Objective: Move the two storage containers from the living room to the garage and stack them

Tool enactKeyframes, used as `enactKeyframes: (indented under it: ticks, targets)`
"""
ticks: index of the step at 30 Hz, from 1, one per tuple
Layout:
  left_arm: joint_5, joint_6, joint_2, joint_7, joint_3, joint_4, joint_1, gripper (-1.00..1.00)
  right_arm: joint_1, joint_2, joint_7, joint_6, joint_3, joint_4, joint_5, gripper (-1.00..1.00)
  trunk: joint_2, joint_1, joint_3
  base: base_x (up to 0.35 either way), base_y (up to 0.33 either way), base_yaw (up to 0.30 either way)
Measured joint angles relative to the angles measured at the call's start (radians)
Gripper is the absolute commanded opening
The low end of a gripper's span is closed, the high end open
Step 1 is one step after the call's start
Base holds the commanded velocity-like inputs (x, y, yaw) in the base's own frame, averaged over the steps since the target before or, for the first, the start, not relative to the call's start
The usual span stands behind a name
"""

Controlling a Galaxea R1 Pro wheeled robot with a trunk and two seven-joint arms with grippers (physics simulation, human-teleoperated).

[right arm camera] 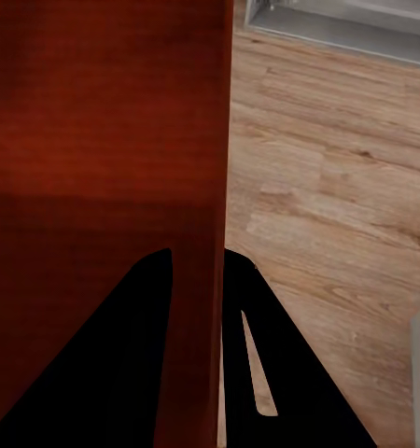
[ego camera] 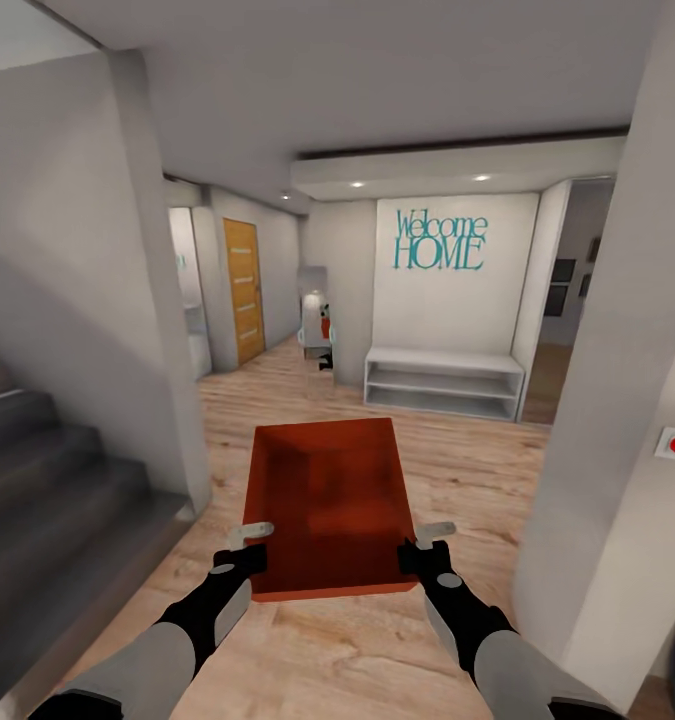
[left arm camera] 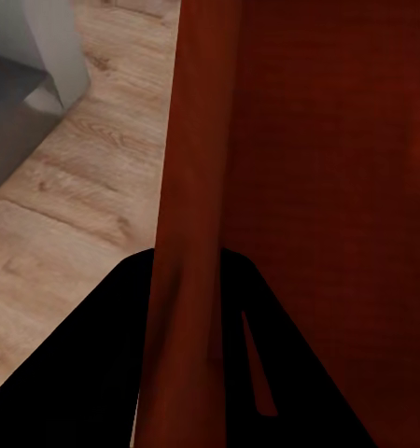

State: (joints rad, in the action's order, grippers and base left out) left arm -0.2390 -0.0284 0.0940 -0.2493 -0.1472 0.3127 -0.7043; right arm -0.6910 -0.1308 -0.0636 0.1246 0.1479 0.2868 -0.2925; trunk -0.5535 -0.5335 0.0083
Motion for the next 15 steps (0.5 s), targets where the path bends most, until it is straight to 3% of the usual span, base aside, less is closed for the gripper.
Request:
enactKeyframes:
  ticks: [15]
  targets:
    - [0.0, 0.0, 0.0, 0.0, 0.001, -0.001, 0.0, -1.0, 0.0, 0.0, 0.0, -0.001, 0.0, 0.0, 0.0, -1.0, 0.0, 0.0, 0.0, 0.322, 0.0, 0.0]
